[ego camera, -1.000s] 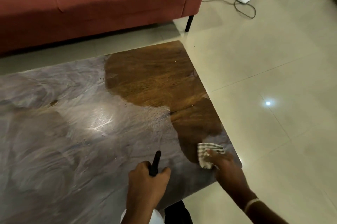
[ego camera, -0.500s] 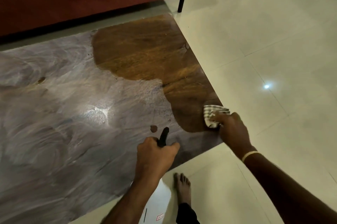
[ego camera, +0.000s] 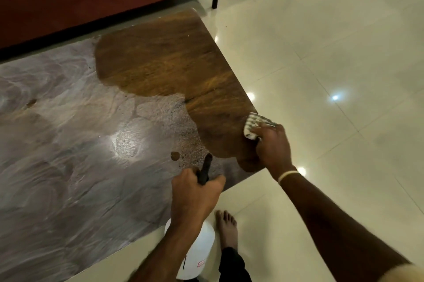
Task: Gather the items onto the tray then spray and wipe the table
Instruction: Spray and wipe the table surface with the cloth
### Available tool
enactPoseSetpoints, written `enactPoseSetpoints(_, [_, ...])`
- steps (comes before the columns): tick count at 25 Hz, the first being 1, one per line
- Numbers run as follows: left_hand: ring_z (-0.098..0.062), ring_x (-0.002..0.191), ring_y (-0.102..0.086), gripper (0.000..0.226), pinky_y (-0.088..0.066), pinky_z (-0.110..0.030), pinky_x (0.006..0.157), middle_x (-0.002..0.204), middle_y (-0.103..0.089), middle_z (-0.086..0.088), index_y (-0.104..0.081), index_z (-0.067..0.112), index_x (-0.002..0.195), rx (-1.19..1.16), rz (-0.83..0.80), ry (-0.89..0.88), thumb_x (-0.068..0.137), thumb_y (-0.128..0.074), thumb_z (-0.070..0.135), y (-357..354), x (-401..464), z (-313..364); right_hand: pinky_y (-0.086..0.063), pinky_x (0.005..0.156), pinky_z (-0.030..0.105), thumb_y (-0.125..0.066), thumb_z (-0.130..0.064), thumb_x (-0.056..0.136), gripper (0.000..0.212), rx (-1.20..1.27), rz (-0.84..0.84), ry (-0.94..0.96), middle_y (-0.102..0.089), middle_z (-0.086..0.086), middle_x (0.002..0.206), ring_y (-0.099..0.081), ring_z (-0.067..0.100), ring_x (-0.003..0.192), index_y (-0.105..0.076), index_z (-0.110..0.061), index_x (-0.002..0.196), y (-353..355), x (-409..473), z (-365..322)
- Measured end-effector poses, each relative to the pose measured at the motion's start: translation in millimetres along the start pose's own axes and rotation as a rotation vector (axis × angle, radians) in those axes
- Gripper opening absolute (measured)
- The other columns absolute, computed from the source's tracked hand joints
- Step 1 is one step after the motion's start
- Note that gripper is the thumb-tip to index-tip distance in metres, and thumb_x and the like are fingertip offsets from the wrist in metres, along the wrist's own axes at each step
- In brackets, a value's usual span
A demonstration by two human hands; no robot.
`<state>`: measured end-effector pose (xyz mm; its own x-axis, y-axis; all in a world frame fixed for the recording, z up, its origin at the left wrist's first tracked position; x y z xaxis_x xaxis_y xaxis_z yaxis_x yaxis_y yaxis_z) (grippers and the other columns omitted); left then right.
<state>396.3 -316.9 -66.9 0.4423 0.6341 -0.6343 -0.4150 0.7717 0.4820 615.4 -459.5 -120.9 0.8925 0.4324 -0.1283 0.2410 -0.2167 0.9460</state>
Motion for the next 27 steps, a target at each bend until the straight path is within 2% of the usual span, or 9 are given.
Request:
enactPoseSetpoints(2, [-0.019, 0.066, -0.061, 0.025, -0.049, -0.032, 0.056, 0.073, -0.064, -0.006, -0.061, 0.011, 0.068, -0.009, 0.028, 0.007, 0.070, -0.074, 0.032, 0.8, -0.4, -6.9, -0.048, 0.100, 0.035, -0.048, -0.017, 0.088, 0.040, -0.042, -0.098, 0.217, -0.062, -0.001, 0.132, -0.053, 0.022, 0.121, -0.066, -0.025, 0.122, -32.5, -24.5, -42.0])
enactPoseSetpoints(5, [-0.020, 0.062, -0.060, 0.025, -0.048, -0.033, 0.055, 0.066, -0.063, -0.005, -0.059, 0.011, 0.065, 0.010, 0.025, -0.043, 0.068, -0.075, 0.031, 5.1, -4.3, -12.0, -0.055, 0.076, 0.034, -0.059, 0.002, 0.079, 0.047, 0.010, -0.126, 0.447, -0.066, -0.001, 0.125, -0.055, 0.024, 0.102, -0.070, -0.025, 0.115, -24.8, -106.3, -46.7])
enactPoseSetpoints(9, [-0.020, 0.055, -0.053, 0.031, -0.040, -0.027, 0.050, 0.060, -0.054, -0.004, -0.054, 0.010, 0.062, 0.034, 0.018, -0.026, 0.069, -0.075, 0.031, 4.8, 2.9, -25.4, -0.051, 0.096, 0.037, -0.055, -0.002, 0.084, 0.044, 0.031, -0.066, 0.001, -0.064, 0.005, 0.126, -0.053, 0.026, 0.115, -0.069, -0.023, 0.119, -10.0, -10.4, -3.9])
enactPoseSetpoints(13, [-0.021, 0.060, -0.058, 0.030, -0.043, -0.028, 0.051, 0.066, -0.059, -0.006, -0.055, 0.010, 0.063, -0.005, 0.071, 0.047, 0.070, -0.076, 0.031, 14.9, 1.2, -37.5, -0.053, 0.095, 0.045, -0.056, -0.008, 0.089, 0.036, -0.036, -0.170, 0.310, -0.063, 0.006, 0.130, -0.052, 0.029, 0.122, -0.067, -0.020, 0.122, -29.8, -32.5, -67.9])
enactPoseSetpoints(15, [-0.020, 0.061, -0.060, 0.029, -0.043, -0.027, 0.051, 0.070, -0.061, -0.006, -0.057, 0.011, 0.067, -0.001, 0.043, 0.096, 0.071, -0.077, 0.032, 17.4, -1.6, -45.7, -0.056, 0.089, 0.046, -0.060, -0.003, 0.084, 0.038, 0.017, -0.145, 0.425, -0.065, 0.003, 0.127, -0.056, 0.030, 0.118, -0.071, -0.020, 0.115, -18.4, -74.8, -46.6])
enactPoseSetpoints(18, [-0.018, 0.054, -0.057, 0.029, -0.043, -0.026, 0.048, 0.063, -0.060, -0.004, -0.059, 0.012, 0.065, -0.018, 0.035, 0.134, 0.070, -0.078, 0.033, 23.1, 3.5, -62.7, -0.050, 0.098, 0.032, -0.051, -0.003, 0.082, 0.047, 0.073, -0.052, 0.135, -0.066, -0.001, 0.127, -0.057, 0.020, 0.120, -0.070, -0.028, 0.117, -0.7, -30.2, 2.5])
enactPoseSetpoints(21, [-0.021, 0.054, -0.063, 0.030, -0.056, -0.036, 0.053, 0.062, -0.065, -0.006, -0.061, 0.014, 0.061, -0.103, 0.134, 0.175, 0.067, -0.078, 0.037, 41.1, 13.5, -75.5, -0.047, 0.096, 0.036, -0.053, -0.002, 0.085, 0.044, 0.032, 0.012, -0.029, -0.065, 0.012, 0.122, -0.056, 0.030, 0.113, -0.068, -0.022, 0.122, -6.6, 9.6, -21.3])
enactPoseSetpoints(23, [-0.022, 0.055, -0.067, 0.029, -0.061, -0.040, 0.058, 0.061, -0.067, -0.006, -0.063, 0.014, 0.063, -0.104, 0.163, 0.188, 0.068, -0.079, 0.038, 53.3, 16.5, -76.9, -0.047, 0.100, 0.041, -0.057, -0.002, 0.087, 0.038, 0.046, -0.023, 0.115, -0.065, 0.011, 0.125, -0.054, 0.029, 0.119, -0.068, -0.016, 0.121, -19.8, -22.2, -66.9])
enactPoseSetpoints(27, [-0.018, 0.047, -0.063, 0.031, -0.059, -0.038, 0.053, 0.061, -0.064, -0.005, -0.063, 0.010, 0.073, -0.099, 0.101, 0.235, 0.069, -0.079, 0.037, 65.9, 20.5, -83.2, -0.058, 0.086, 0.044, -0.070, 0.001, 0.075, 0.046, -0.011, -0.196, 0.600, -0.066, 0.007, 0.125, -0.060, 0.031, 0.113, -0.070, -0.021, 0.115, -40.1, -128.6, -96.0])
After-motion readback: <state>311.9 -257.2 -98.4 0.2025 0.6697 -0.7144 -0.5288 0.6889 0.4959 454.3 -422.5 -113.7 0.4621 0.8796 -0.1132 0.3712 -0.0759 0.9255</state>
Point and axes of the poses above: each hand's wrist, its own x-axis towards the middle knuckle, its own y-axis out of the back of the hand, z = x × y, the point moved 9 cm from there along x, towards the middle knuckle
